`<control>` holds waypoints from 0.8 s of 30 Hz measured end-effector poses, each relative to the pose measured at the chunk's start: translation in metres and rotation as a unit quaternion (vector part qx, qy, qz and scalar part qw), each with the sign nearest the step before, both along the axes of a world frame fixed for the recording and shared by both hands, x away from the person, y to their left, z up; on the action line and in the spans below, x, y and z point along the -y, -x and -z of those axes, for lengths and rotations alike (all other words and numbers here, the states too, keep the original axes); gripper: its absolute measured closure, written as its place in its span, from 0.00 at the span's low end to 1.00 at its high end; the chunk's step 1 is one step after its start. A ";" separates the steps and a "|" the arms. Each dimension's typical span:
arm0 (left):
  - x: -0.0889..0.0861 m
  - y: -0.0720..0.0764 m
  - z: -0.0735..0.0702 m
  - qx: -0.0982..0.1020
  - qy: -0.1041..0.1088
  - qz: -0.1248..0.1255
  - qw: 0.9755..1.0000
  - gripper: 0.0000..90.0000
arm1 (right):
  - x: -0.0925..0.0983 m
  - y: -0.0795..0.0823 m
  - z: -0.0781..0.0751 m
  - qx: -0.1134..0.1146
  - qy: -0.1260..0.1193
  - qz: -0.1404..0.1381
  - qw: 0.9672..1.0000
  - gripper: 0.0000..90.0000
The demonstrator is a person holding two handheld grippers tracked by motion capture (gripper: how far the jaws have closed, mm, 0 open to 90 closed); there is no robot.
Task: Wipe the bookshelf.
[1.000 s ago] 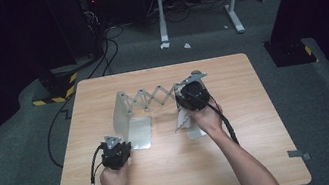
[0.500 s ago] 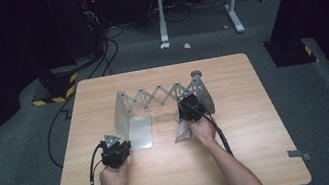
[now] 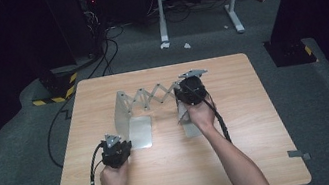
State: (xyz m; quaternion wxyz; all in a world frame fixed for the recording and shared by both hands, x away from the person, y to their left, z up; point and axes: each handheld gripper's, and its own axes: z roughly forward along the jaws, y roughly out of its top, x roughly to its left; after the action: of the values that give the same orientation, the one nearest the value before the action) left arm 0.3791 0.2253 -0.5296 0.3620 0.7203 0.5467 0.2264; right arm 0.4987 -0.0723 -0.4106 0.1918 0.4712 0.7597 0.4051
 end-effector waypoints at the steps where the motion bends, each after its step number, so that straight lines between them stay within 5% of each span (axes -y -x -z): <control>1: 0.000 0.000 0.000 0.000 0.000 0.001 1.000 0.86 | 0.001 0.002 -0.002 0.005 -0.003 0.001 1.000 0.90; 13: 0.001 0.000 0.000 -0.001 -0.003 0.011 1.000 0.87 | -0.003 0.000 -0.009 0.021 -0.019 0.014 1.000 0.90; 16: 0.001 0.000 0.000 -0.002 0.000 0.011 1.000 0.87 | -0.007 0.000 0.004 0.017 0.003 0.017 1.000 0.90; 24: 0.001 0.000 0.000 -0.001 -0.001 0.010 1.000 0.87 | -0.011 -0.010 0.063 -0.050 0.054 0.039 0.997 0.90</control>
State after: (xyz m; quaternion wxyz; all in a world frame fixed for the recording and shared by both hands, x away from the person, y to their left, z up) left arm 0.3788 0.2245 -0.5294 0.3632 0.7265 0.5395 0.2219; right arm 0.5087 -0.0616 -0.4732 0.1943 0.5090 0.7700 0.3322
